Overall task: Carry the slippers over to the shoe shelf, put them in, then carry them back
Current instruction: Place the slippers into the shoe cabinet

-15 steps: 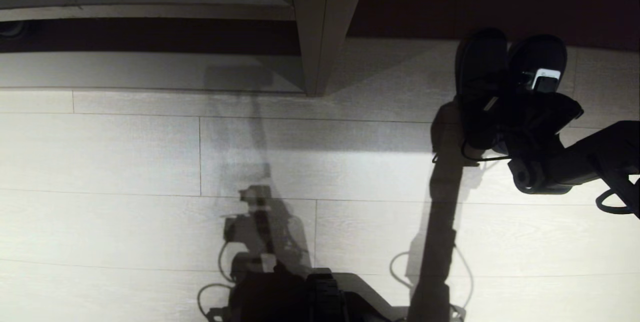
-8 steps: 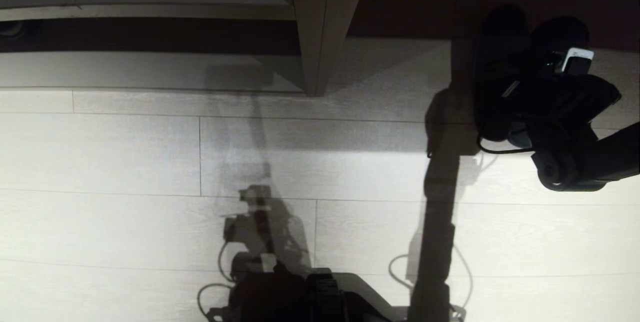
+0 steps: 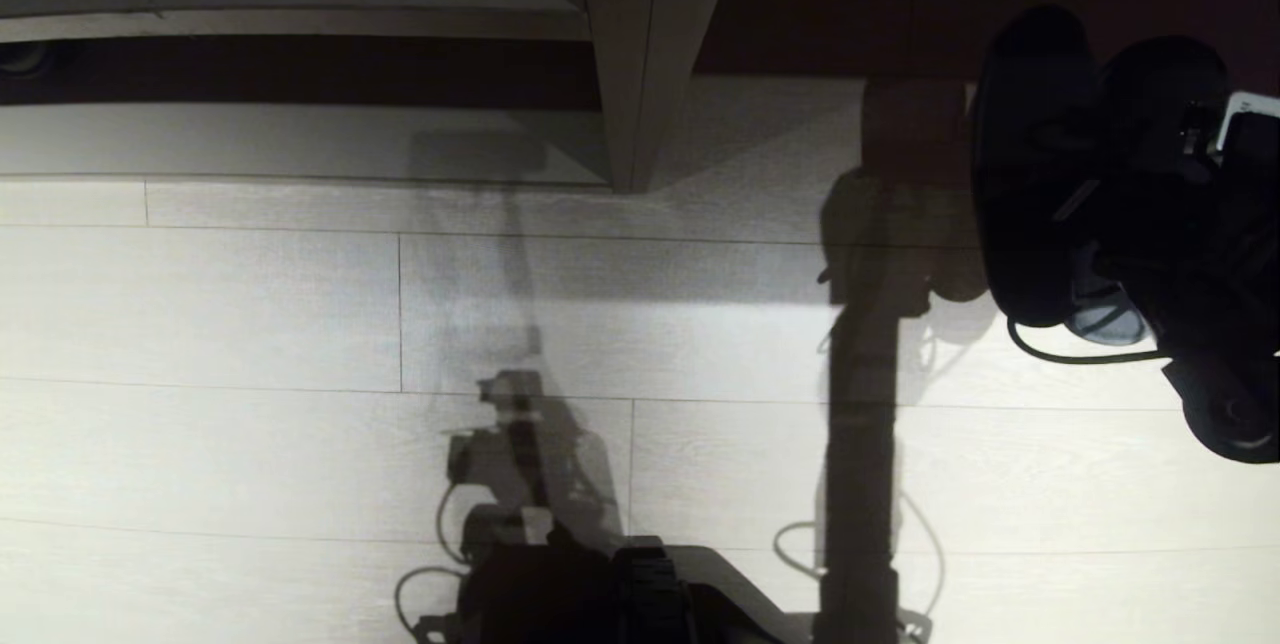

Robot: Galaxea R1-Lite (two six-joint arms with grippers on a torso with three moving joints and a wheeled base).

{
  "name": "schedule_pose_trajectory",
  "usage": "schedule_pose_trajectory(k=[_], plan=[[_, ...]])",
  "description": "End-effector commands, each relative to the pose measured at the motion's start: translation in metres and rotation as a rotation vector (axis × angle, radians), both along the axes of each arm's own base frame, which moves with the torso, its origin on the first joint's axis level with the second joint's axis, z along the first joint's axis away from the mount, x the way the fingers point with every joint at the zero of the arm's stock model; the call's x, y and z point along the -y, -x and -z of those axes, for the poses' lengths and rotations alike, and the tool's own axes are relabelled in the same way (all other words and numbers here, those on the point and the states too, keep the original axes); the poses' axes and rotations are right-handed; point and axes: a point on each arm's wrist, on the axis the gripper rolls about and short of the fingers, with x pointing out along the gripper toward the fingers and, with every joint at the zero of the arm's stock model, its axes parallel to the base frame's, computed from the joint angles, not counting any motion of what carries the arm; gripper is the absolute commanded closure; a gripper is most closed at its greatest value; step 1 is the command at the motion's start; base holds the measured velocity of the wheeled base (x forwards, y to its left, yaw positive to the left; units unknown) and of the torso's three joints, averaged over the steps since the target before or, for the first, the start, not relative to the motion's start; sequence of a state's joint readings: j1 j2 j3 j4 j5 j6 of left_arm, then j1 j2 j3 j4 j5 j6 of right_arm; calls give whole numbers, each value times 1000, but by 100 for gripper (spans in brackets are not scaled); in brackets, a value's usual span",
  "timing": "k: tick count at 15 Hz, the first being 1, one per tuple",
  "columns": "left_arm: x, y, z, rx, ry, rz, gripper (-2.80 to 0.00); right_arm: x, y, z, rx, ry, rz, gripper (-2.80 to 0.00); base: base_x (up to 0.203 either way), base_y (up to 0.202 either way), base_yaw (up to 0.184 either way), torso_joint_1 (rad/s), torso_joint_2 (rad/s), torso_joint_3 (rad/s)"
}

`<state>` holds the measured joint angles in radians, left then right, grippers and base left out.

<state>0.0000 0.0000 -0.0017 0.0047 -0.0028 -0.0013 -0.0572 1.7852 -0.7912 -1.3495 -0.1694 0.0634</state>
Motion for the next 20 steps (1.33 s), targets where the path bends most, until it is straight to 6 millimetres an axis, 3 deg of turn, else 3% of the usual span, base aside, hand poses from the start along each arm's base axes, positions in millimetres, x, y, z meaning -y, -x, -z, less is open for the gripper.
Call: schedule_pose_trajectory(k=[1,3,5,11,17,20], plan=[[0,0,0,0,0,0,0,-11,34,-4,-1,2,-30,0,0,0,0,0,0,0],[0,0,0,0,0,0,0,-23,61,4,-37,14,-70,0,0,0,0,0,0,0],[0,0,0,0,0,0,0,-27,71,6,-55,29,-82,0,0,0,0,0,0,0],[0,0,0,0,0,0,0,-27,177,9,-95,79,-98,0,0,0,0,0,0,0],[0,0,0,0,0,0,0,-22,264,43,-166,128,-111,0,0,0,0,0,0,0],[0,0,0,0,0,0,0,-20,295,76,-199,170,-80,0,0,0,0,0,0,0]])
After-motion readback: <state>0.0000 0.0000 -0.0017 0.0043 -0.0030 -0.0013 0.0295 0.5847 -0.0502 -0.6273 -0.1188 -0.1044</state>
